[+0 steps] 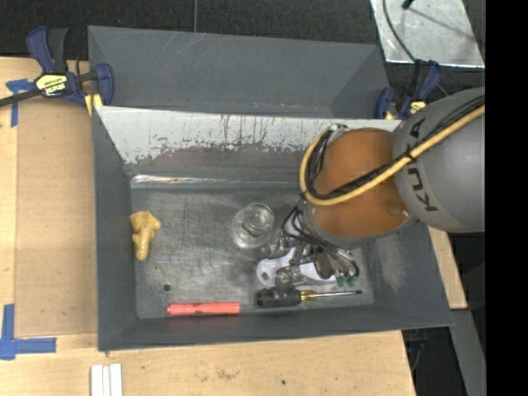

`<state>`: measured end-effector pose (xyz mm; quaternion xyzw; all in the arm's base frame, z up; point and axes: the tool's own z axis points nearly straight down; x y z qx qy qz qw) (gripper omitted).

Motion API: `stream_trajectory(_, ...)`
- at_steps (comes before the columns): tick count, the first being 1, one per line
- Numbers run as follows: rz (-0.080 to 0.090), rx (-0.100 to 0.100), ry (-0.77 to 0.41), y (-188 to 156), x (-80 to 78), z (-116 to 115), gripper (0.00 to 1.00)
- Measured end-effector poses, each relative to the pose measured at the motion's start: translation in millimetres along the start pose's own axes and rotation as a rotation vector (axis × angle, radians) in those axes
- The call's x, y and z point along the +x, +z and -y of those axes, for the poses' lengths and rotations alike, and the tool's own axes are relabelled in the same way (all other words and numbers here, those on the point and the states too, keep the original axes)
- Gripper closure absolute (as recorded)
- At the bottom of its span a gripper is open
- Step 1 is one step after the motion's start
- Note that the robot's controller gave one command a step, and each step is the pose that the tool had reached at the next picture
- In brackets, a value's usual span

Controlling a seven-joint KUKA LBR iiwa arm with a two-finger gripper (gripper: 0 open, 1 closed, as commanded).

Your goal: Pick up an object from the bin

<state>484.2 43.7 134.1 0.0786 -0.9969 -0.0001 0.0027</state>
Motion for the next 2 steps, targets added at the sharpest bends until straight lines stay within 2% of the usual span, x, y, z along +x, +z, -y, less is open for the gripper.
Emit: stream_trajectory(2, 0.011, 0.001, 0.001, -34.5, -1.6, 0.4, 1.00)
